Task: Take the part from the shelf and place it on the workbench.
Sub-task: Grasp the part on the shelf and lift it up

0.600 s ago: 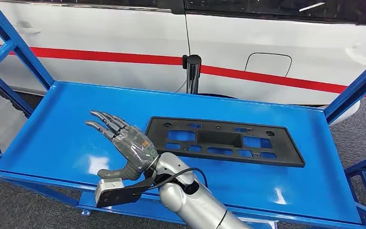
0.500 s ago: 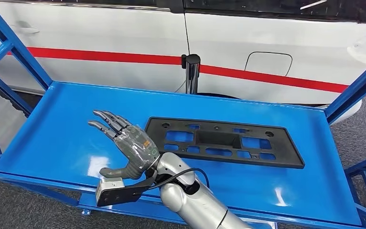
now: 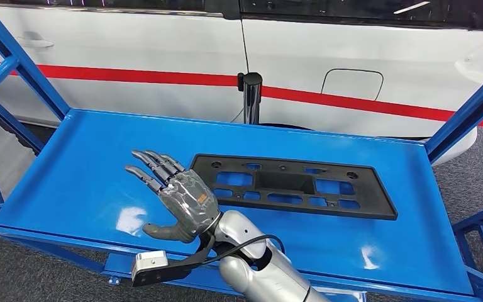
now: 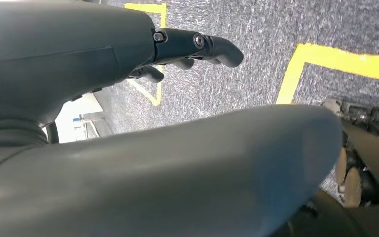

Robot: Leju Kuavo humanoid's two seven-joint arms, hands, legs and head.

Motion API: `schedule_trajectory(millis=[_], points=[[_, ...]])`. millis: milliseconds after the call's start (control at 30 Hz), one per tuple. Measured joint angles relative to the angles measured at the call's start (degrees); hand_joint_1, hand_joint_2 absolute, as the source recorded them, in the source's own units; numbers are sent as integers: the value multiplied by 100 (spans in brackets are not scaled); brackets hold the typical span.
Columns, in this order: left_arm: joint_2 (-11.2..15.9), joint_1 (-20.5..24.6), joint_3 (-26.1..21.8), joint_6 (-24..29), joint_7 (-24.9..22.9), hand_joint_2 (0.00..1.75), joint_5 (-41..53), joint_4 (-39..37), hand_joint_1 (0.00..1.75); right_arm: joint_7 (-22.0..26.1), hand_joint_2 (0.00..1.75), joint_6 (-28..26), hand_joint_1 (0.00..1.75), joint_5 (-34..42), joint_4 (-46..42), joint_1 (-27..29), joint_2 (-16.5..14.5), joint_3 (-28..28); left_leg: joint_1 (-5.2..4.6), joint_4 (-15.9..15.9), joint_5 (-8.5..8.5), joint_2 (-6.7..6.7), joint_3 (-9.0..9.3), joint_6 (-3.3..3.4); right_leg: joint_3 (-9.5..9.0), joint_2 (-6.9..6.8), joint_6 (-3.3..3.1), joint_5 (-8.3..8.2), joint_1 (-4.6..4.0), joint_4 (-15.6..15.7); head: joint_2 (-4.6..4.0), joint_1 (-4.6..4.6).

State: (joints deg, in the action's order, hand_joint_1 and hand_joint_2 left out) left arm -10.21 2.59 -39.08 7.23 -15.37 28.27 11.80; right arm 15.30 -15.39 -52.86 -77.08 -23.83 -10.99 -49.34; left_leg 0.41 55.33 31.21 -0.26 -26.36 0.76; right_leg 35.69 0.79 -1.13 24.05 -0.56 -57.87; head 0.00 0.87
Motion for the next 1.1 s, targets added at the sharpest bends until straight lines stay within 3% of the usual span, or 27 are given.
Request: schedule_trajectory(millis=[500,900,1000,1100], points=[[0,-9,125,-219,165,0,296,0,0,-700,175,-100,0,-1372,-425,294,350,105,-15,1,6,0,2,2,-3,0,1,1,13,1,0,0],[0,-9,128,-221,186,0,323,0,0,-738,175,-134,0,-1454,-331,296,348,179,-16,1,6,0,2,2,-4,0,1,0,14,1,0,0],[0,-10,149,-221,220,0,417,0,0,-825,175,-192,0,-1564,-126,292,346,296,-15,1,6,0,3,2,-5,-1,1,0,14,1,0,0],[0,-16,222,-234,291,0,619,0,0,-1100,175,-428,0,-1929,722,196,282,825,-15,1,5,0,5,2,-7,-2,2,0,14,0,0,0]])
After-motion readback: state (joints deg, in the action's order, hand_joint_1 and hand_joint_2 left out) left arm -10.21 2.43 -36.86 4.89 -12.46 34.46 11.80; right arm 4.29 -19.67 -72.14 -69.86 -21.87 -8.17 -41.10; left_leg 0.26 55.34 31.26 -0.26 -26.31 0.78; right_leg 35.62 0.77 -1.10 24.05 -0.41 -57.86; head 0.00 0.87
